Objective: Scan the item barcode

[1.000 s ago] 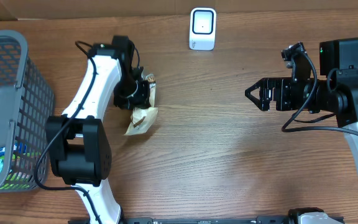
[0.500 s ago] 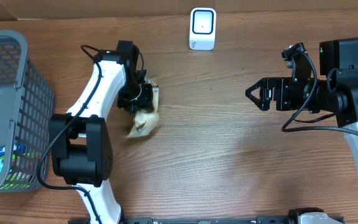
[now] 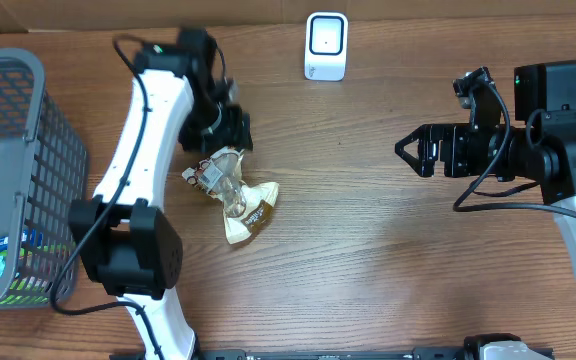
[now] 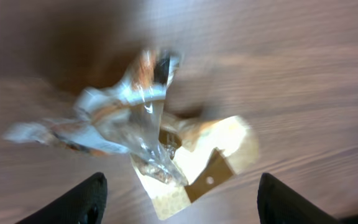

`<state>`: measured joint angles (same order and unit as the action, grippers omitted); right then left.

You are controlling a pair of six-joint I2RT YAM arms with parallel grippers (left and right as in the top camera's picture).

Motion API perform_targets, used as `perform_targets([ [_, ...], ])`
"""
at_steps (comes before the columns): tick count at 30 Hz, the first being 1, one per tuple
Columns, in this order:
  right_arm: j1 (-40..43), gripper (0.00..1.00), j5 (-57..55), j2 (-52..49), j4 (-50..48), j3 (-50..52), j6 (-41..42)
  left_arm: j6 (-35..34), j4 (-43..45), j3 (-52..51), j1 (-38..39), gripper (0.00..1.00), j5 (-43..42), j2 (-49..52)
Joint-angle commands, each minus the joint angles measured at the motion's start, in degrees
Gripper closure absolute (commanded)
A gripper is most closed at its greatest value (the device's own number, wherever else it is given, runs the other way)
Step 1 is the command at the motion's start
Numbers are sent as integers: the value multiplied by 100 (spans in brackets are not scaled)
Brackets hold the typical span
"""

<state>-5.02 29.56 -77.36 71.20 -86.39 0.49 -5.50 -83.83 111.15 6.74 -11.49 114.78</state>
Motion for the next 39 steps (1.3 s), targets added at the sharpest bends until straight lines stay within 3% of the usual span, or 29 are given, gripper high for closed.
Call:
perform_targets([
  [1,-39,0,-13,79,-22,-170,11,170,-444,1447,-144,32,7,-59],
  [7,-39,0,-15,79,-33,-170,11,166,-1298,3624,-516,34,492,-295],
  [12,-39,0,-13,79,-48,-170,11,26,-1298,3622,-1231,33,750,-1185],
  [19,-39,0,-13,79,-39,-170,11,-306,-1298,2653,-3198,34,1067,-2330],
  [25,-39,0,-13,79,-66,-170,9,-828,-1102,1539,-4972,30,1167,-2457],
  [30,-39,0,-15,76,-153,-170,9,-1163,-328,463,-5558,27,1169,-2380],
  [39,-39,0,-7,76,-164,-170,11,-1464,1060,-1305,-5818,20,1515,-2109],
])
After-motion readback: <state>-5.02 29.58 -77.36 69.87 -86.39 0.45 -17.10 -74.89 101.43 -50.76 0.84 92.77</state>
